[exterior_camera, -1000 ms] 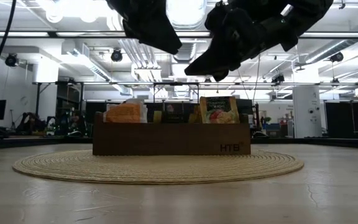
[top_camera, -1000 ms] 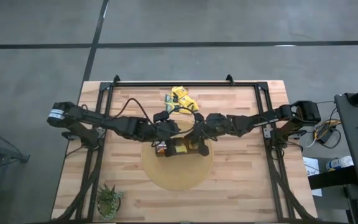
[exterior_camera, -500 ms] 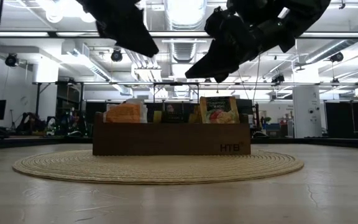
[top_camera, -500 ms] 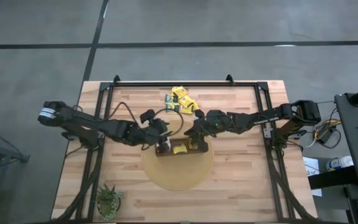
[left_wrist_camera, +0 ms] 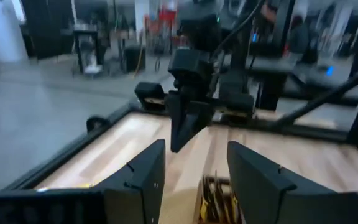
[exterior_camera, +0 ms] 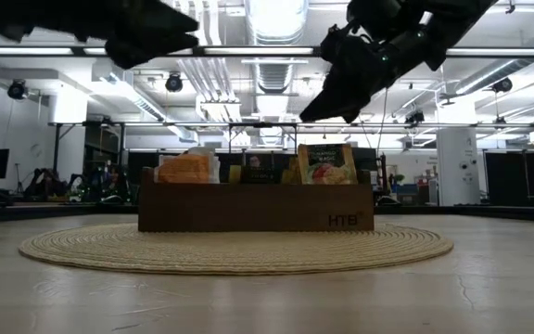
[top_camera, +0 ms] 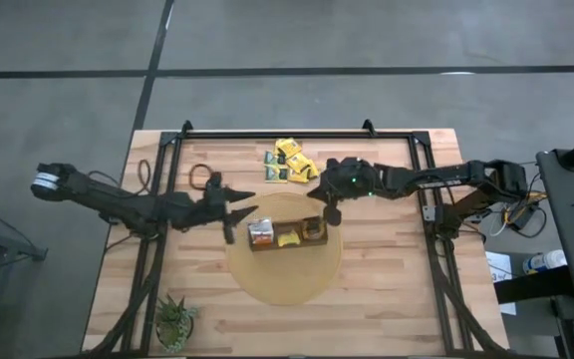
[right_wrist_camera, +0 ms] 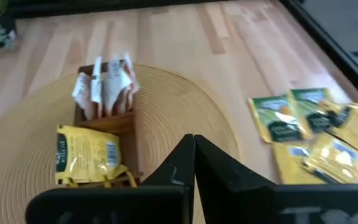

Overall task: Pick & Place Tea
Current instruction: Put the yellow tea bag into the wooden organizer

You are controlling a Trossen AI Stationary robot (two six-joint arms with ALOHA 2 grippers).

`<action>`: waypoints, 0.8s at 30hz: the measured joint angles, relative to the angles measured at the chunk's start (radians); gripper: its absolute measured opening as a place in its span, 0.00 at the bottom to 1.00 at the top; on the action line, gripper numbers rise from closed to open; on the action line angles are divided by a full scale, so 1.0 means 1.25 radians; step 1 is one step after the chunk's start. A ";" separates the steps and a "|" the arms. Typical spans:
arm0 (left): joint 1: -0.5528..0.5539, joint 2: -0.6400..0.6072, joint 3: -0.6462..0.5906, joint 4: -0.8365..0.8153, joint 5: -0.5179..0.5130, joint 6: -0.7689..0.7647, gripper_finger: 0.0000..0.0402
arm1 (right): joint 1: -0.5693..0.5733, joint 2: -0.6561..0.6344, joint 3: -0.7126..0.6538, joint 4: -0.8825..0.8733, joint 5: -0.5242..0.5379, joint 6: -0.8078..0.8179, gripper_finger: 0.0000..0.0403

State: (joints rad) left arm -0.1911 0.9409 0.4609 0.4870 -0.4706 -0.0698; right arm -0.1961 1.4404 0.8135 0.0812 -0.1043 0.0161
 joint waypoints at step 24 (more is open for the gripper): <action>0.194 -0.421 -0.332 -0.055 0.109 -0.050 0.42 | -0.170 -0.053 0.000 -0.031 -0.007 0.042 0.02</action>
State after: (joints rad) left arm 0.0513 0.4144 0.0458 0.4185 -0.3348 -0.1322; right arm -0.4081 1.3747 0.8139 0.0420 -0.1136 0.0688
